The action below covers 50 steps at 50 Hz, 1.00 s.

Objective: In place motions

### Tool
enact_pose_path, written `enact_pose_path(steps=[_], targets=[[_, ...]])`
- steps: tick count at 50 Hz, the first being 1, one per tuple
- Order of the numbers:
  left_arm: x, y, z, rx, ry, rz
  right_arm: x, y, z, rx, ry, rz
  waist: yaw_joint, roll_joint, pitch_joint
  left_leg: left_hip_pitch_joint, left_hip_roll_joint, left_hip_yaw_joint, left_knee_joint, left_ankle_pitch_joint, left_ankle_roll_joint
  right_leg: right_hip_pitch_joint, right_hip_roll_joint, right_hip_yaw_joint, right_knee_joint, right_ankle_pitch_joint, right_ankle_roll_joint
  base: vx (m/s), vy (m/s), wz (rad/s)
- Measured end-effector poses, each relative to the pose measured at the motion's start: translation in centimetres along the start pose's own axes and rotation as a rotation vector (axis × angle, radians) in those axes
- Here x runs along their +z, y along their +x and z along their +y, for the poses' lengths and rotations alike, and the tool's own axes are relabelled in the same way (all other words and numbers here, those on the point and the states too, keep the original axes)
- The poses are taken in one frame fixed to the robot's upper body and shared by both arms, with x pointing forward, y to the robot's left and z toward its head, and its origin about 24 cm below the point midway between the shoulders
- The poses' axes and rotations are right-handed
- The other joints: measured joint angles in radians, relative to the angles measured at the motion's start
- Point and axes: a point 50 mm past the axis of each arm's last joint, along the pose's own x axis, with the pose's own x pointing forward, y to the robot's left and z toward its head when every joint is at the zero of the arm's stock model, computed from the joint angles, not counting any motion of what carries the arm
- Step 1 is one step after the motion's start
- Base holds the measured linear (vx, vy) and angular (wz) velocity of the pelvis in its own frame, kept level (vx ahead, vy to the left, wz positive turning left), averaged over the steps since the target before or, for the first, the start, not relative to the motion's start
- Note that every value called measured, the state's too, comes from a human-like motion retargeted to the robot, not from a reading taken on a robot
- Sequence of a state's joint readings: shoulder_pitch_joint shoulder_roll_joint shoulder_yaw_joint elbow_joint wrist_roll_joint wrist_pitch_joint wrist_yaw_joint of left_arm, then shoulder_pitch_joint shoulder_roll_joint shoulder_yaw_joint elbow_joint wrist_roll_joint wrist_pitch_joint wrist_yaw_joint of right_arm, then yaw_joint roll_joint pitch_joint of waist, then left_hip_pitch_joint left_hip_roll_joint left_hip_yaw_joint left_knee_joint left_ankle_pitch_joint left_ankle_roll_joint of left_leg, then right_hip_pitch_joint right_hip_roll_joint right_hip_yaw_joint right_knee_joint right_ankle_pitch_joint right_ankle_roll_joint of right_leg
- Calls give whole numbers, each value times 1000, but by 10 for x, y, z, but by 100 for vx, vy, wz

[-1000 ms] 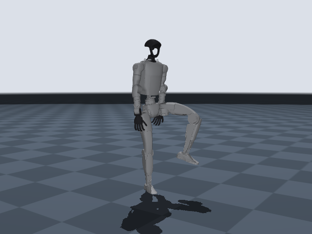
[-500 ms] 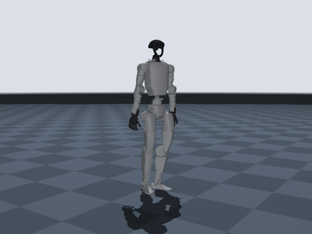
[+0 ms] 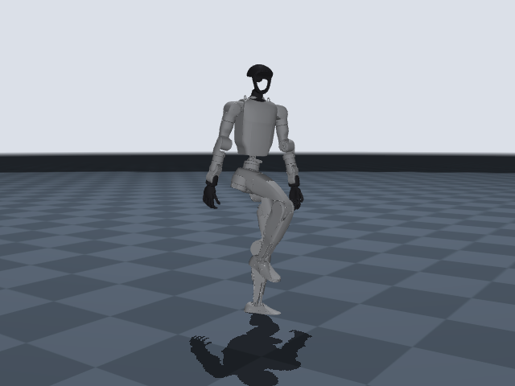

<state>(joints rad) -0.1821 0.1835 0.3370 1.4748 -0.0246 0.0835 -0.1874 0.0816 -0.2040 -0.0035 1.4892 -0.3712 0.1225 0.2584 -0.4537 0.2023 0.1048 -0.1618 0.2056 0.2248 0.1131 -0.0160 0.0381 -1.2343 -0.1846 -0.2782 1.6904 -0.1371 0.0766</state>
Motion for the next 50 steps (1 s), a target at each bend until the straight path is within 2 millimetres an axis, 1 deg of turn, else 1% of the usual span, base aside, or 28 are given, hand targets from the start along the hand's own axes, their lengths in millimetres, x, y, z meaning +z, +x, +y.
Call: enact_pose_path(steps=[2,5,7,10,11,12,13,14,15,16,17,18,20,22,23,24,25,27,30,32,33,35,38,40,43,45,47,50], targets=[[-12,0,-1,-2,-6,24,-6,1,3,6,-3,12,13,-3,-19,14,-1,12,-19,9,-8,125,19,-22,-79,19,7,8,-2,-31],[-34,0,-1,3,-22,78,-9,2,4,6,-16,7,63,-31,-51,41,-26,47,-35,5,-15,360,56,-27,-240,64,28,12,-3,-54],[-55,-1,-1,8,-44,134,-8,2,3,1,-30,0,110,-57,-78,62,-49,82,-41,-6,-19,539,87,-22,-406,96,32,15,-5,-74],[-93,-7,0,14,-97,243,-6,1,0,-16,-61,-8,165,-97,-121,93,-82,134,-41,-29,-25,807,135,-14,-739,136,6,18,-7,-70],[-104,-11,6,21,-110,281,-1,1,0,-15,-75,-11,172,-117,-91,138,-83,132,-28,-45,-30,943,168,-11,-903,165,-2,17,-9,-40],[-115,-15,10,28,-122,316,3,0,0,-18,-84,-16,177,-136,-72,170,-91,126,-17,-57,-33,1063,193,-11,-1062,172,-1,13,-12,-12],[-126,-19,12,35,-130,346,7,0,-2,-25,-85,-27,176,-153,-75,174,-113,114,-7,-65,-32,1150,205,-15,-1215,137,18,10,-14,-33],[-136,-22,15,45,-139,374,11,-1,-3,-29,-87,-39,194,-167,-83,178,-129,123,5,-73,-34,1222,204,-34,-1336,63,8,9,-15,-77],[-145,-27,18,57,-150,401,15,-1,-3,-32,-91,-51,222,-181,-92,183,-142,142,17,-81,-38,1288,197,-61,-1441,-29,-15,11,-12,-125],[-154,-31,23,68,-155,431,17,-1,-2,-26,-85,-61,252,-194,-97,188,-151,158,36,-75,-42,1322,183,-103,-1512,-32,-44,11,-11,-128],[-162,-35,26,77,-162,459,21,-2,-1,-20,-77,-72,280,-208,-101,185,-159,171,63,-55,-46,1346,169,-130,-1569,-25,-61,3,-13,-96],[-167,-37,26,80,-172,481,27,-2,-1,-16,-65,-86,300,-221,-104,163,-166,176,107,-9,-50,1348,153,-126,-1597,2,-55,-19,-14,-53],[-161,-34,23,88,-209,470,53,-7,-3,-15,-38,-157,320,-245,-91,50,-151,169,250,127,-77,1320,112,-127,-1621,31,-36,-51,-16,-6],[-147,-28,20,94,-274,394,86,-16,-7,-33,-48,-268,326,-261,-51,-58,-133,156,396,200,-72,1299,103,-118,-1634,48,-48,-53,-24,-4],[-144,-26,20,92,-298,362,97,-21,-9,-39,-63,-317,318,-264,-36,-88,-137,137,443,214,-59,1301,105,-124,-1643,56,-55,-28,-18,8],[-142,-25,19,82,-309,347,106,-25,-12,-43,-85,-355,313,-267,-25,-108,-131,138,482,206,-46,1305,103,-126,-1651,62,-59,-14,-8,9],[-140,-24,18,67,-314,340,114,-29,-14,-46,-111,-388,310,-270,-18,-121,-119,149,516,187,-32,1310,98,-125,-1657,68,-61,-13,0,2],[-140,-23,10,33,-304,362,123,-34,-16,-67,-166,-423,291,-261,-24,-130,-114,160,523,170,-18,1305,96,-125,-1657,69,-62,-10,4,-2],[-149,-25,7,55,-292,382,115,-30,-16,-110,-177,-406,290,-244,-66,-105,-148,131,449,186,-28,1294,98,-114,-1649,64,-62,10,2,-18],[-147,-23,8,61,-275,360,108,-27,-15,-115,-151,-390,303,-231,-68,-55,-163,114,361,191,-40,1295,113,-100,-1644,59,-67,3,-4,-37],[-144,-22,7,57,-266,349,105,-25,-14,-107,-141,-379,308,-223,-63,-24,-167,111,311,184,-45,1298,123,-92,-1643,56,-69,0,-3,-39],[-140,-20,6,56,-250,337,95,-20,-10,-78,-128,-334,306,-207,-66,36,-174,120,214,116,-45,1301,143,-85,-1643,51,-71,3,-2,-24],[-138,-20,5,64,-234,334,69,-11,-3,-35,-119,-224,292,-177,-95,94,-161,157,100,-8,-45,1304,175,-88,-1653,45,-71,12,-2,9],[-136,-19,4,60,-226,332,50,-6,1,-21,-116,-148,268,-161,-125,104,-157,154,47,-57,-43,1297,190,-100,-1662,40,-69,12,-3,47],[-123,-15,2,40,-196,306,28,-1,7,-12,-96,-67,252,-152,-141,103,-166,130,-11,-33,-50,1285,199,-123,-1666,36,-70,0,-2,26],[-109,-11,1,31,-178,270,19,1,10,-3,-86,-30,324,-163,-137,116,-151,206,-31,-27,-62,1293,209,-60,-1666,20,-72,-10,-2,-149],[-97,-8,2,29,-146,232,11,2,11,6,-73,-12,435,-165,-134,135,-129,301,-37,-35,-72,1305,230,34,-1671,9,-78,-4,1,-198],[-88,-6,2,25,-91,207,3,2,11,6,-56,2,477,-163,-137,137,-117,322,-29,-41,-76,1308,235,52,-1679,14,-82,3,1,-27]])
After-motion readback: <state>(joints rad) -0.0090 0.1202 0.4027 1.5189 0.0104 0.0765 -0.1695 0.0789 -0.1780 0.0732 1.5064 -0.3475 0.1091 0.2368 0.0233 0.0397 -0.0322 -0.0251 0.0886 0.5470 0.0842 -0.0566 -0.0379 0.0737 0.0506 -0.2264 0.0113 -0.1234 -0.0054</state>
